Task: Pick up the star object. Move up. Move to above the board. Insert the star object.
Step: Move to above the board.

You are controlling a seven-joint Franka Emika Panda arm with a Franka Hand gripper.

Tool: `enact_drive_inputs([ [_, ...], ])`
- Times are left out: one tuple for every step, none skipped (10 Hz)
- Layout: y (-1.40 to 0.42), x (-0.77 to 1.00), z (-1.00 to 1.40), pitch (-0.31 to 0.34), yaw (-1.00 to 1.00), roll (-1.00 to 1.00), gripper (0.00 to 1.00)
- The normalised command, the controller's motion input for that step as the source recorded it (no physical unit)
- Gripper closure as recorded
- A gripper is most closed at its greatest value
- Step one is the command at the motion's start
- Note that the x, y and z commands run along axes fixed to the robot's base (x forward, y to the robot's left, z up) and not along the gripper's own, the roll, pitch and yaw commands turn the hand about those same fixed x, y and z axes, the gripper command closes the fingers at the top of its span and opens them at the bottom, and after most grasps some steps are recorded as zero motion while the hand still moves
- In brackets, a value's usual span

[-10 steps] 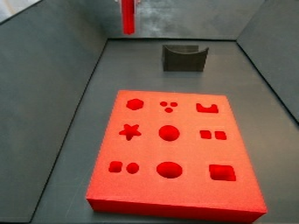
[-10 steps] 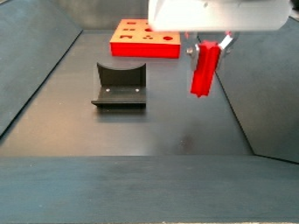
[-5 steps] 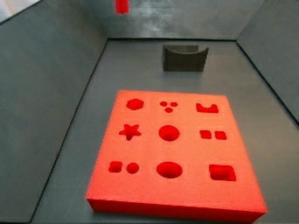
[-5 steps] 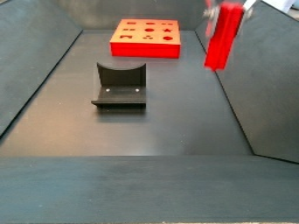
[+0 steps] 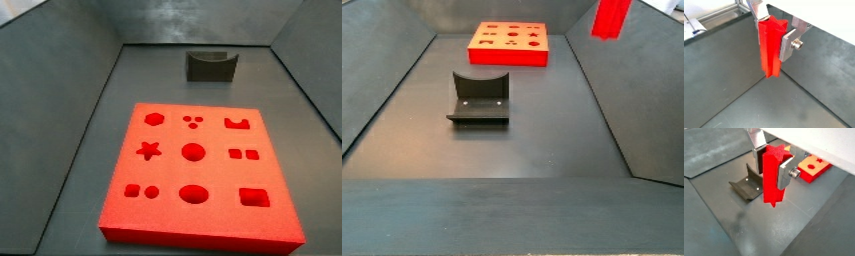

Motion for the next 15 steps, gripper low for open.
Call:
enact_drive_inputs([
  [-1.0, 0.23, 0.2, 0.352, -0.27, 0.15, 1.0],
  [-1.0, 0.24, 0.18, 0.322, -0.21, 0.16, 1.0],
  [-1.0, 0.24, 0.19, 0.269, -0.1, 0.12, 1.0],
  [-1.0, 0.24, 0.19, 0.177, -0.04, 0.05, 1.0],
  [-1.0, 0.24, 0.19, 0.145, -0.03, 0.03, 1.0],
  [-1.0, 0.25, 0.19, 0.118, -0.01, -0.01, 1.0],
  [-1.0, 0.26, 0.19, 0.111, 0.0, -0.01, 1.0],
  [-1.0, 0.26, 0.19, 0.112, 0.0, -0.01, 1.0],
  [-1.0, 0.27, 0.2, 0.113, 0.0, -0.01, 1.0],
  [-1.0, 0.28, 0.2, 0.125, 0.0, 0.0, 1.0],
  [-1.0, 0.29, 0.2, 0.129, 0.01, -0.01, 1.0],
  [-1.0, 0.3, 0.2, 0.126, 0.01, 0.0, 1.0],
  [-1.0, 0.32, 0.21, 0.122, 0.01, 0.01, 1.0],
  [-1.0, 0.33, 0.21, 0.126, 0.01, 0.02, 1.0],
  [-0.89, 0.33, 0.19, 0.132, 0.01, 0.02, 1.0],
])
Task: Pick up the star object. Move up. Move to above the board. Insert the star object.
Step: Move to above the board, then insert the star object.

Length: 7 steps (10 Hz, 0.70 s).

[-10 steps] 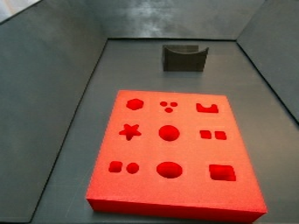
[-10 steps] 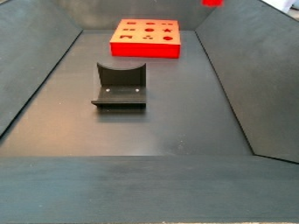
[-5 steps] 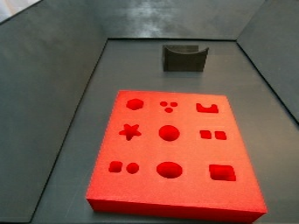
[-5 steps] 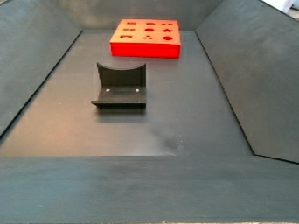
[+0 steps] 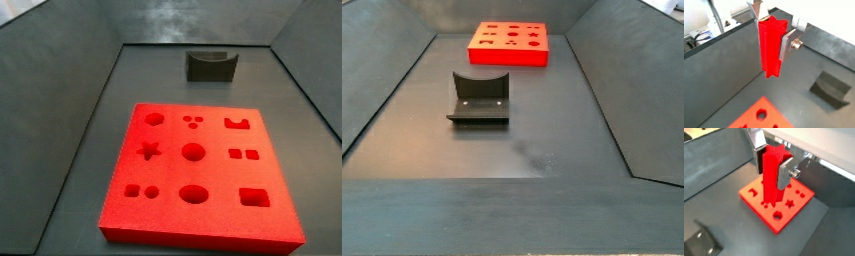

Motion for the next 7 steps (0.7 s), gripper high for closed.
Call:
enact_drive_inputs([
  [-0.52, 0.24, 0.12, 0.137, 0.01, 0.04, 1.0],
  [-0.29, 0.17, 0.07, 0.131, 0.01, 0.06, 1.0],
  [-0.17, 0.12, 0.05, 0.106, 0.01, 0.05, 1.0],
  [-0.02, 0.0, 0.0, -0.016, 0.0, 0.0, 1.0],
  [0.0, 0.0, 0.0, -0.019, 0.0, 0.0, 1.0],
  [-0.06, -0.29, -0.06, -0.15, 0.0, 0.0, 1.0],
  [-0.21, -0.21, -0.54, -0.16, 0.0, 0.05, 1.0],
])
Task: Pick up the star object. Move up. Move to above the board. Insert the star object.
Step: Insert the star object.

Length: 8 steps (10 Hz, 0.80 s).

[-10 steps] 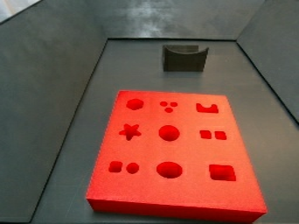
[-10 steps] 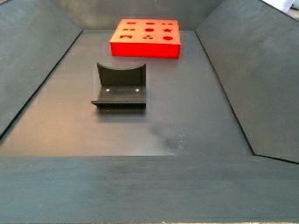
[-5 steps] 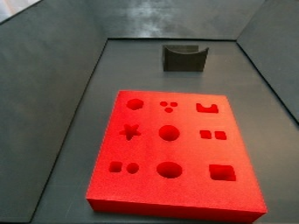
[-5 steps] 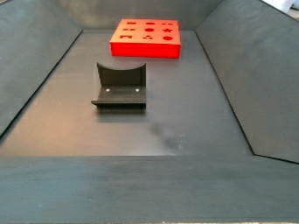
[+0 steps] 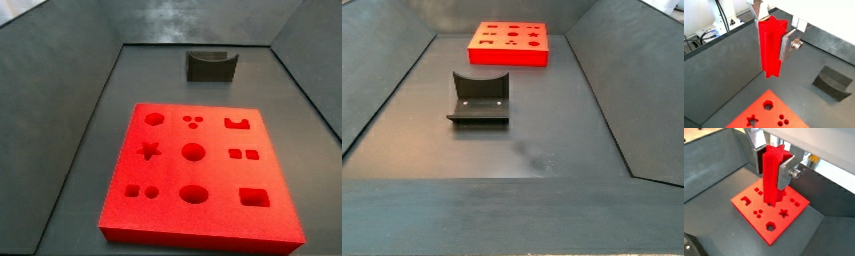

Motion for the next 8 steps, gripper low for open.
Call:
enact_drive_inputs([
  [-0.32, -0.52, -0.61, -0.187, 0.0, 0.12, 1.0],
  [-0.4, -0.55, -0.57, -0.243, 0.0, 0.13, 1.0],
  [-0.37, -0.32, -0.55, -0.239, 0.0, 0.11, 1.0],
  [-0.23, -0.27, -0.4, -0.234, 0.0, 0.06, 1.0],
  [0.0, 0.0, -0.05, 0.0, 0.0, 0.01, 1.0],
  [-0.04, 0.0, -0.12, -0.057, 0.0, 0.01, 1.0],
  [-0.09, -0.12, -0.19, -0.099, 0.0, 0.06, 1.0],
  [-0.17, -0.15, -0.35, -0.149, 0.0, 0.13, 1.0],
])
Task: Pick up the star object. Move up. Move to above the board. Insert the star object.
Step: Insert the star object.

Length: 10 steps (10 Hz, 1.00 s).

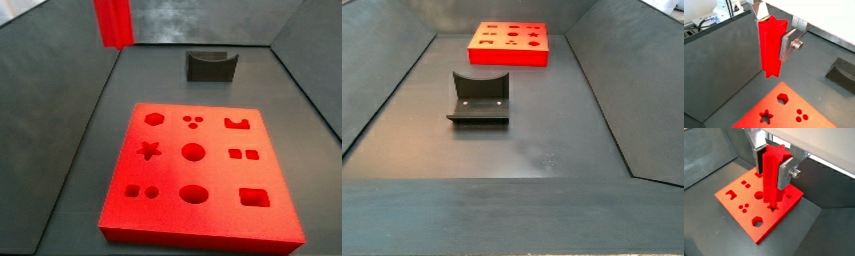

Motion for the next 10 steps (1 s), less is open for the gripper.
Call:
enact_drive_inputs([
  [-0.17, -0.09, -0.49, -0.173, 0.0, 0.15, 1.0],
  [-0.09, 0.0, -0.52, -0.137, 0.0, 0.16, 1.0],
  [-0.15, 0.07, -0.61, -0.116, 0.0, 0.14, 1.0],
  [-0.23, 0.13, -0.61, -0.169, 0.0, 0.09, 1.0],
  [-0.28, 0.17, -0.59, -0.179, 0.0, 0.1, 1.0],
  [-0.28, 0.15, -0.61, -0.204, 0.0, 0.11, 1.0],
  [-0.27, 0.18, -0.61, -0.201, 0.0, 0.1, 1.0],
  [-0.26, 0.22, -0.59, -0.186, 0.0, 0.09, 1.0],
  [-0.22, 0.37, -0.6, -0.123, 0.0, 0.09, 1.0],
  [-0.21, 0.41, -0.64, -0.084, 0.0, 0.1, 1.0],
])
